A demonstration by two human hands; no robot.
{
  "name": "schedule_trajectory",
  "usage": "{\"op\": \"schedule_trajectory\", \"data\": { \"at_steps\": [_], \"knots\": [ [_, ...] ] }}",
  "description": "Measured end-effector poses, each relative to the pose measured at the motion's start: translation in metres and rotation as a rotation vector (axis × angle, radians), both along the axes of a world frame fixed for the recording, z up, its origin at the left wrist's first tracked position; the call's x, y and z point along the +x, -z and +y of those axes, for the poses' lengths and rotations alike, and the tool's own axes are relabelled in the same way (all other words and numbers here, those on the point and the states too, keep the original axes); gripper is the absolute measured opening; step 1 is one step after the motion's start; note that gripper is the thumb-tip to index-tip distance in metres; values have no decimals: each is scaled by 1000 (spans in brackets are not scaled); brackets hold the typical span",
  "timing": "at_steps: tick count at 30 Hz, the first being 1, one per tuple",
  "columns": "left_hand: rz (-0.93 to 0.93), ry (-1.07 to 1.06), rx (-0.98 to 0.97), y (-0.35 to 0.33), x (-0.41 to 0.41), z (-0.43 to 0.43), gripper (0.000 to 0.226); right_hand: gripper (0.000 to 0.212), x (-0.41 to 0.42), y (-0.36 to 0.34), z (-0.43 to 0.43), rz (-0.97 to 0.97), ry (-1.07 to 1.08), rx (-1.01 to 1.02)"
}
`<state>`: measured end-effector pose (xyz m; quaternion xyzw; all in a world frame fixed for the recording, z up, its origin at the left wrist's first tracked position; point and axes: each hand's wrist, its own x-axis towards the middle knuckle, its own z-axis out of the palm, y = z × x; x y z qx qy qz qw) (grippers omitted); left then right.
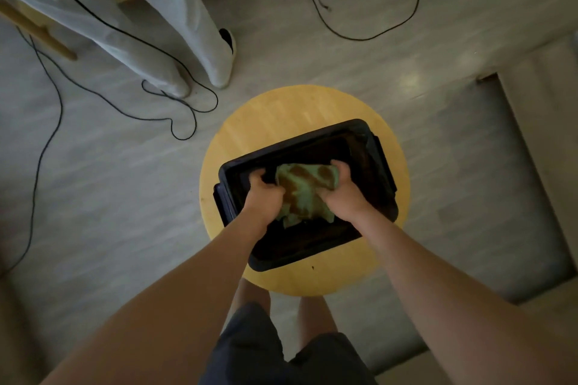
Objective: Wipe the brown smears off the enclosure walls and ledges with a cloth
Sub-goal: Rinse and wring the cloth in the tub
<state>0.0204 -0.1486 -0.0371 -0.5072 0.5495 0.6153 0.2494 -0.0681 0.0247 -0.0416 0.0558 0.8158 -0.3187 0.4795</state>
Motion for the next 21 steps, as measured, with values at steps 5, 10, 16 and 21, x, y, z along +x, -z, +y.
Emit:
{"op": "schedule_trajectory", "data": {
  "at_steps": [5,10,16,21],
  "knots": [
    [62,380,55,23,-3,7,76,70,-3,37,-6,33,-305,128],
    [4,724,-96,47,-5,8,67,61,-7,54,-3,96,-376,189],
    [-52,-38,279,52,-10,21,47,38,6,53,-15,20,-94,138],
    [-98,-453,430,56,-19,25,44,28,32,17,-22,78,-83,-108]
  ]
}}
